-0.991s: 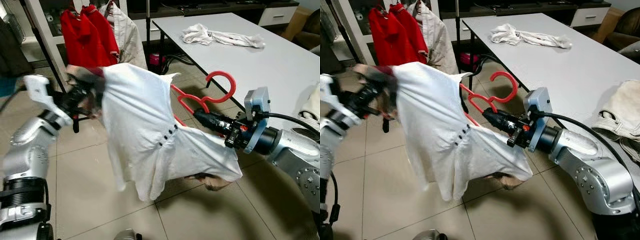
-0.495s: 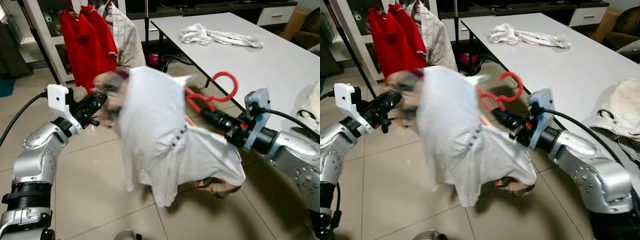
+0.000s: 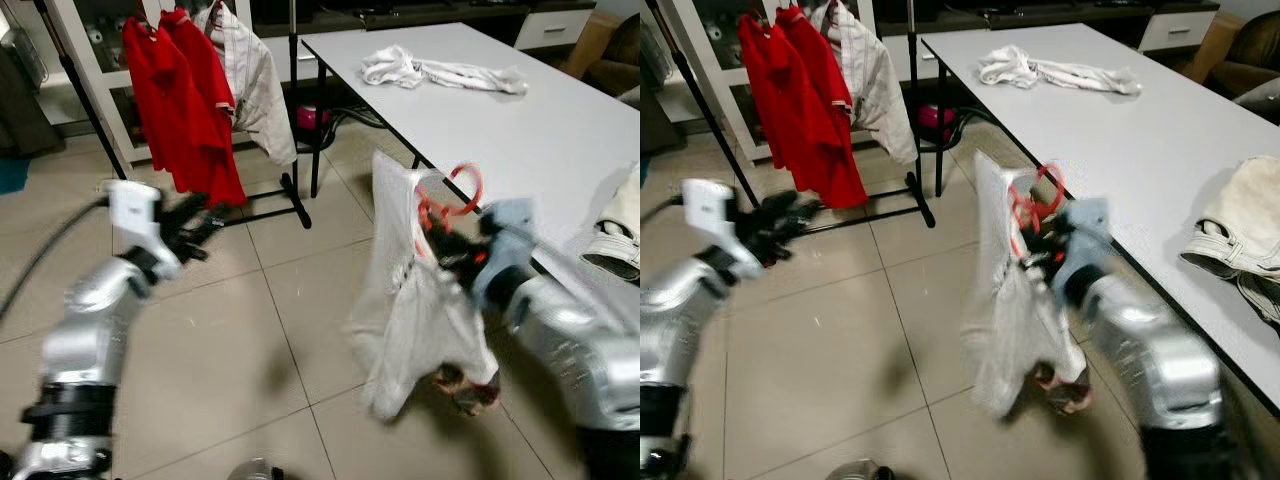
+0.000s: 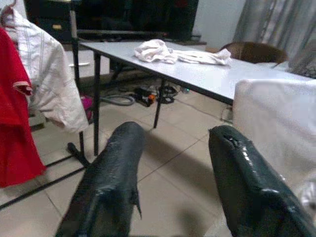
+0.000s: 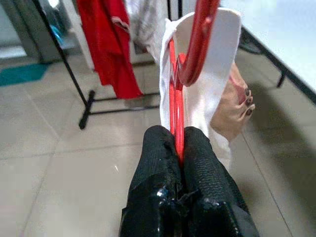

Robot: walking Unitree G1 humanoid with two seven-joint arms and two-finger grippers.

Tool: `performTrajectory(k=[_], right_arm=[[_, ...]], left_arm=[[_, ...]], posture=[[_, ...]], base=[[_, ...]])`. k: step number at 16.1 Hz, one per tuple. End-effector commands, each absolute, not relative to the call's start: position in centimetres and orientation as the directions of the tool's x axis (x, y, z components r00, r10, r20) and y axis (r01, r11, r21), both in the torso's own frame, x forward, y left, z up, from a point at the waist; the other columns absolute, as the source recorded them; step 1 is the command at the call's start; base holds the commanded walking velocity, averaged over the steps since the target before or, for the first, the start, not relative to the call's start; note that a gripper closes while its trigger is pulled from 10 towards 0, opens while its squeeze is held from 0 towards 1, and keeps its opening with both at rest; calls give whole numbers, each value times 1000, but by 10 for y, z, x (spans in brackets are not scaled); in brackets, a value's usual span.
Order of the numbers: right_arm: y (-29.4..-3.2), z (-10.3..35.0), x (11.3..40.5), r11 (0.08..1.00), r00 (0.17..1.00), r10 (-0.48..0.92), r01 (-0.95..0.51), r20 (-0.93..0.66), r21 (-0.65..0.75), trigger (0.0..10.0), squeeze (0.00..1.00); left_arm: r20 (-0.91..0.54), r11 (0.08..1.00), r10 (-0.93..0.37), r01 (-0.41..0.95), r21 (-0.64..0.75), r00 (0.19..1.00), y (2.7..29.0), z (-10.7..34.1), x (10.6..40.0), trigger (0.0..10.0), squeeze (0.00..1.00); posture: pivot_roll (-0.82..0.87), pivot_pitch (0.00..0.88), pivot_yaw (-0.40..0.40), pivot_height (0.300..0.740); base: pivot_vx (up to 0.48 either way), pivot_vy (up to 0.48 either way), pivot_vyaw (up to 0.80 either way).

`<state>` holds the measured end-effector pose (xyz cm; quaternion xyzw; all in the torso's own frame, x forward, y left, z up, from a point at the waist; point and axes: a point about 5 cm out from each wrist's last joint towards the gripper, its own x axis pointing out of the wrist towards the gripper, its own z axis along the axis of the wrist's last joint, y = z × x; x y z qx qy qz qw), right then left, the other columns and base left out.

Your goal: Hang hanger

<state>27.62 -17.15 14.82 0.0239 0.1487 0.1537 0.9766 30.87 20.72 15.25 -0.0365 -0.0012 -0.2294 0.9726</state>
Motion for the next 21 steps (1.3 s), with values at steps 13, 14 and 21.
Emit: performTrajectory(k=[13, 14, 21], right_arm=[[-159, 111, 256, 1000, 963, 27, -30, -270, -9, 10000, 0], [-159, 110, 256, 1000, 961, 20, -21, -275, -3, 10000, 0], [-167, 116, 254, 993, 962, -95, 110, -256, 43, 10000, 0]], left_arm=[[-25, 932, -324, 324, 165, 946, 139, 158, 305, 10000, 0], [-21, 930, -325, 324, 173, 945, 138, 159, 306, 10000, 0], [-5, 956, -286, 286, 70, 958, 133, 162, 305, 10000, 0]], posture=[[-11, 13, 7, 740], [-11, 13, 7, 740], [-6, 53, 19, 740]], base=[[0, 0, 0], [0, 0, 0], [0, 0, 0]])
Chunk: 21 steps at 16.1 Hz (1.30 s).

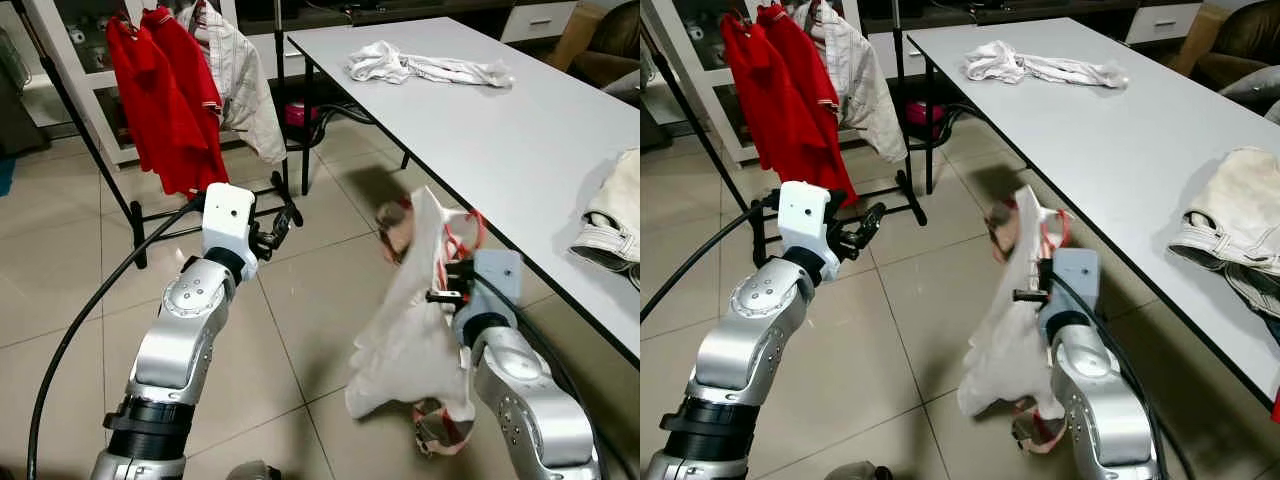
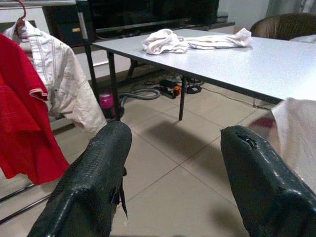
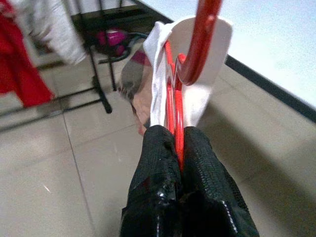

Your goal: Hang hanger

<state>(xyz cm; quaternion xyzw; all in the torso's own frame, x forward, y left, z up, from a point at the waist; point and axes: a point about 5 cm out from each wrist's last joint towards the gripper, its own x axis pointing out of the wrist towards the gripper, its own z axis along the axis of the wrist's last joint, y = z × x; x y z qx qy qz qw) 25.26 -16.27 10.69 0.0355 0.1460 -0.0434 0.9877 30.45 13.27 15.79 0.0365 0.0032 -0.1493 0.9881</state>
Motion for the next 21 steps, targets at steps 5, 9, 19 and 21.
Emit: performTrajectory(k=[5, 9, 19, 21], right_arm=[[-163, 131, 257, 984, 986, -80, 102, -148, 148, 10000, 0], [-165, 134, 259, 978, 984, -102, 127, -148, 167, 10000, 0], [-165, 135, 258, 976, 952, -202, 214, -232, 30, 10000, 0], [-166, 134, 258, 976, 951, -204, 217, -234, 31, 10000, 0]], left_arm=[[-7, 960, -276, 276, 54, 961, 132, 163, 302, 10000, 0], [2, 960, -277, 277, 35, 961, 131, 165, 301, 10000, 0], [12, 960, -280, 280, 4, 960, 129, 167, 300, 10000, 0], [14, 958, -286, 286, -9, 958, 128, 167, 300, 10000, 0]], posture=[[-3, 61, 10, 740], [-5, 60, 2, 740], [-7, 58, -9, 740], [-7, 56, -10, 740]], base=[[0, 0, 0], [0, 0, 0], [26, 0, 0], [317, 0, 0]])
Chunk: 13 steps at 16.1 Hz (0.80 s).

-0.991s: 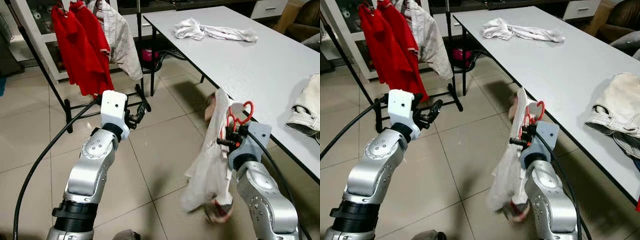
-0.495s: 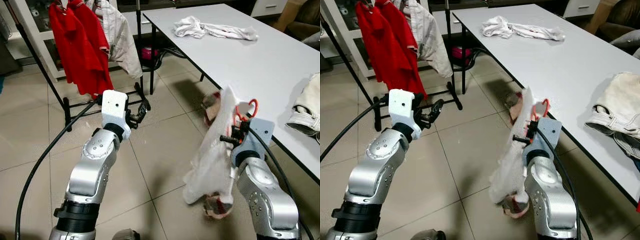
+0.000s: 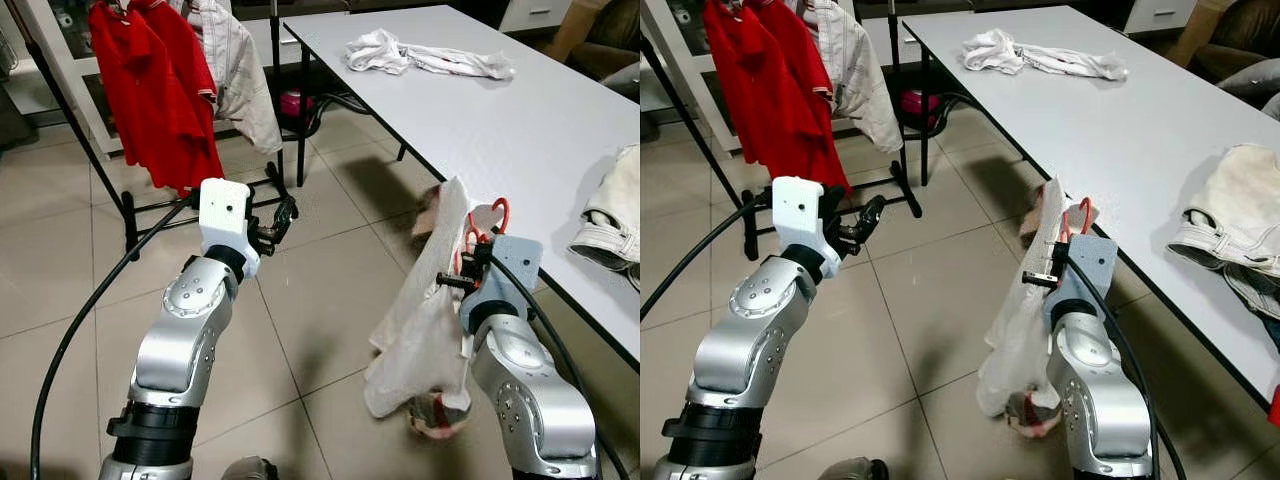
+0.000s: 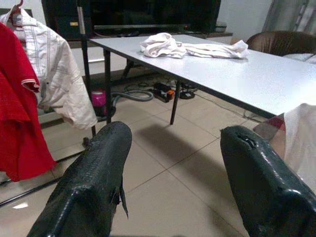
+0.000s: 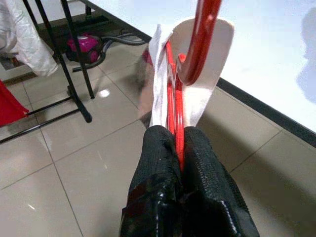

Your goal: Hang hanger

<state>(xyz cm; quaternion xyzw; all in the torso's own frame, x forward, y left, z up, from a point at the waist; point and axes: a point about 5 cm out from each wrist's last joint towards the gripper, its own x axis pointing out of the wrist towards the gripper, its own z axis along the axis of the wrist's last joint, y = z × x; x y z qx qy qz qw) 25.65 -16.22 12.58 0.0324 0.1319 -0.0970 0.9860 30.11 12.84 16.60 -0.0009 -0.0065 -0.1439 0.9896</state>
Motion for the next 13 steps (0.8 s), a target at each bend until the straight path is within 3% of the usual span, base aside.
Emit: performTrajectory(k=[1, 3, 5, 7, 12, 13], right_arm=[[-165, 134, 258, 976, 950, -202, 215, -236, 29, 10000, 0], [-165, 134, 258, 977, 950, -200, 212, -240, 26, 10000, 0], [-161, 135, 261, 970, 970, -139, 174, -200, 172, 10000, 0], [-161, 136, 262, 959, 974, -129, 170, -185, 227, 10000, 0], [-158, 137, 265, 990, 980, -75, 96, -185, 105, 10000, 0], [-158, 139, 266, 984, 985, -58, 84, -165, 154, 10000, 0]], left_arm=[[15, 958, -286, 286, -8, 958, 128, 167, 300, 10000, 0], [16, 958, -286, 286, -10, 958, 129, 168, 300, 10000, 0], [19, 958, -285, 285, -9, 958, 129, 169, 301, 10000, 0], [20, 958, -285, 286, -10, 958, 129, 169, 301, 10000, 0], [23, 957, -291, 291, -8, 957, 129, 170, 301, 10000, 0], [24, 956, -292, 292, -7, 956, 129, 170, 301, 10000, 0]], posture=[[-8, 55, -11, 740], [-7, 54, -11, 740], [-6, 53, -11, 740], [-4, 46, -12, 740], [-3, 43, -9, 740], [-2, 42, -11, 740]], base=[[330, 0, 0], [337, 0, 0], [336, 0, 0], [336, 0, 0], [335, 0, 0], [334, 0, 0]])
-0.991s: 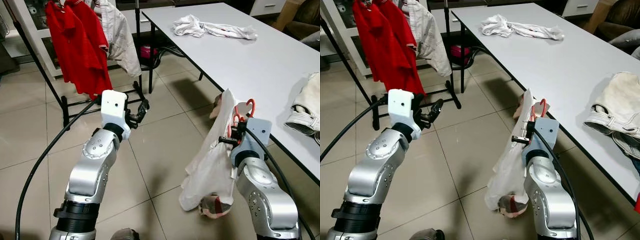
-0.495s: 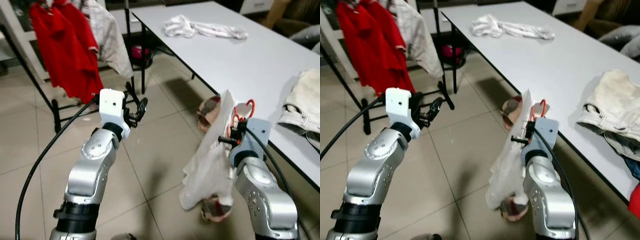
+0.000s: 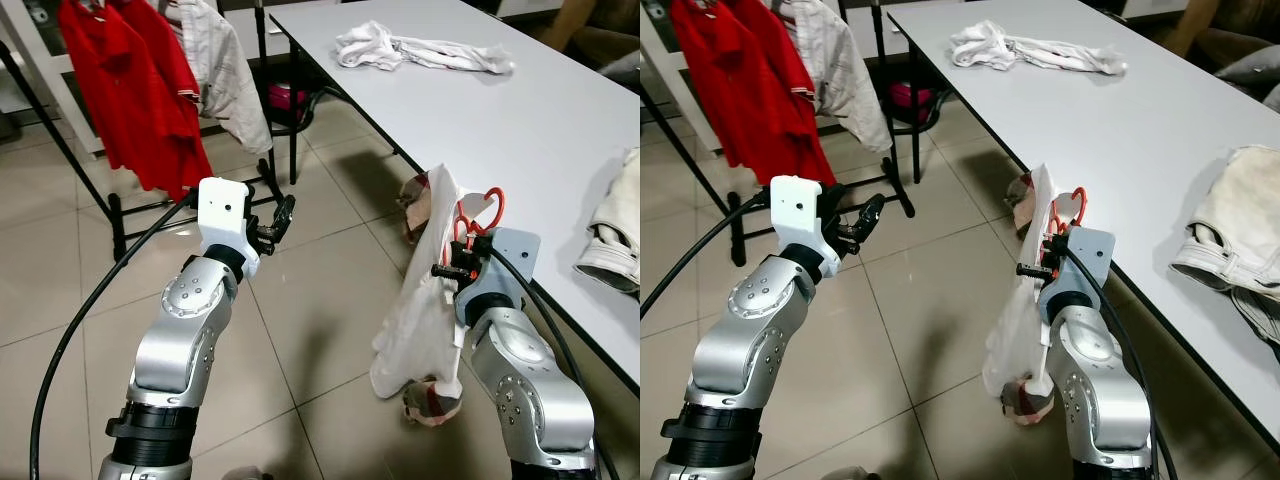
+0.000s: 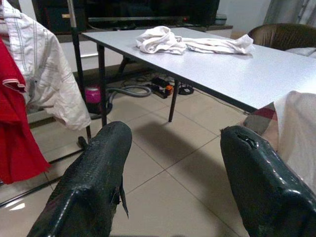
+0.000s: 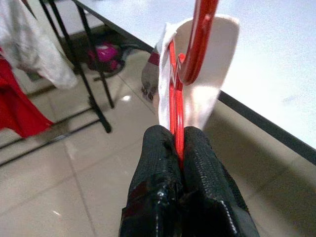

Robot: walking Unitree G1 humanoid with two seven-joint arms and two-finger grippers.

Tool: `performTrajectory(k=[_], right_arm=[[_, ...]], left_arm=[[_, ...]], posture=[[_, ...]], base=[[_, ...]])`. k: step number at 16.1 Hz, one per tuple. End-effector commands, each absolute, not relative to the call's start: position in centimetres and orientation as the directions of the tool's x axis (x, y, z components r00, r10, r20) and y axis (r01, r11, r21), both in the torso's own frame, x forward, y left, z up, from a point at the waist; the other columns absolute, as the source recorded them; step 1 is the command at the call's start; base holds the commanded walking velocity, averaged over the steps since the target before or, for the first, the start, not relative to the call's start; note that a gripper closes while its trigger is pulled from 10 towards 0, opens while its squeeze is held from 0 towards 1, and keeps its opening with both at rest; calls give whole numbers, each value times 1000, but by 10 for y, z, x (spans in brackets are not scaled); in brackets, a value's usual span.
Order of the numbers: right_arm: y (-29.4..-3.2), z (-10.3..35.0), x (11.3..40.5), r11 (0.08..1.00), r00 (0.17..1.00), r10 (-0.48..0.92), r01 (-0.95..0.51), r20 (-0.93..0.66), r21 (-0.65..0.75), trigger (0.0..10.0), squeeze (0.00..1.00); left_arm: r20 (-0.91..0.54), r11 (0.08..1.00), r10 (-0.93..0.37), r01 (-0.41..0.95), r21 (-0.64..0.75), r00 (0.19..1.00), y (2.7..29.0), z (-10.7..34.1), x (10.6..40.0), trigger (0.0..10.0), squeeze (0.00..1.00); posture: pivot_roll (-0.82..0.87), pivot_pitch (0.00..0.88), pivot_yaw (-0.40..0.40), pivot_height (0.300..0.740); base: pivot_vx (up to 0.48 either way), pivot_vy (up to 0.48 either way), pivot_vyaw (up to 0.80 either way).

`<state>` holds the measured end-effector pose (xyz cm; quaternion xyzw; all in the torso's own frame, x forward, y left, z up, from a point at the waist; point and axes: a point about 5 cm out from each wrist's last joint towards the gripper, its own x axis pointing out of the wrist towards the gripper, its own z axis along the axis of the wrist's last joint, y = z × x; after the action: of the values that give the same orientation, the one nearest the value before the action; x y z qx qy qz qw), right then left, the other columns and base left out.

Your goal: Hang hanger

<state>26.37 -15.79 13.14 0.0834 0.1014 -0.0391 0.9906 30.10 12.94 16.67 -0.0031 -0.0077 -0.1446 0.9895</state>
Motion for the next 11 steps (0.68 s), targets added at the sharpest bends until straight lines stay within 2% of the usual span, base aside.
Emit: performTrajectory(k=[1, 3, 5, 6, 9, 11], right_arm=[[-159, 140, 266, 977, 986, -46, 78, -159, 197, 10000, 0], [-160, 138, 266, 978, 986, -27, 61, -166, 200, 10000, 0], [-161, 138, 265, 982, 985, -38, 69, -169, 178, 10000, 0], [-164, 138, 266, 986, 982, -87, 110, -167, 129, 10000, 0], [-163, 138, 267, 985, 986, -79, 100, -146, 141, 10000, 0], [-164, 145, 269, 990, 989, -115, 122, -93, 73, 10000, 0]], left_arm=[[24, 956, -293, 293, -5, 956, 129, 170, 300, 10000, 0], [24, 955, -297, 297, -3, 955, 128, 170, 299, 10000, 0], [24, 954, -298, 298, -1, 954, 128, 170, 299, 10000, 0], [24, 955, -297, 297, 0, 955, 128, 171, 299, 10000, 0], [25, 955, -296, 296, 3, 955, 128, 172, 301, 10000, 0], [26, 955, -298, 298, 3, 954, 128, 172, 301, 10000, 0]], posture=[[-1, 43, -11, 740], [2, 45, -11, 740], [4, 49, -10, 740], [6, 50, -10, 740], [8, 49, -4, 740], [7, 47, -1, 740]], base=[[334, 0, 0], [334, 0, 0], [334, 0, 672], [334, 0, 0], [330, 0, 0], [334, 0, 0]])
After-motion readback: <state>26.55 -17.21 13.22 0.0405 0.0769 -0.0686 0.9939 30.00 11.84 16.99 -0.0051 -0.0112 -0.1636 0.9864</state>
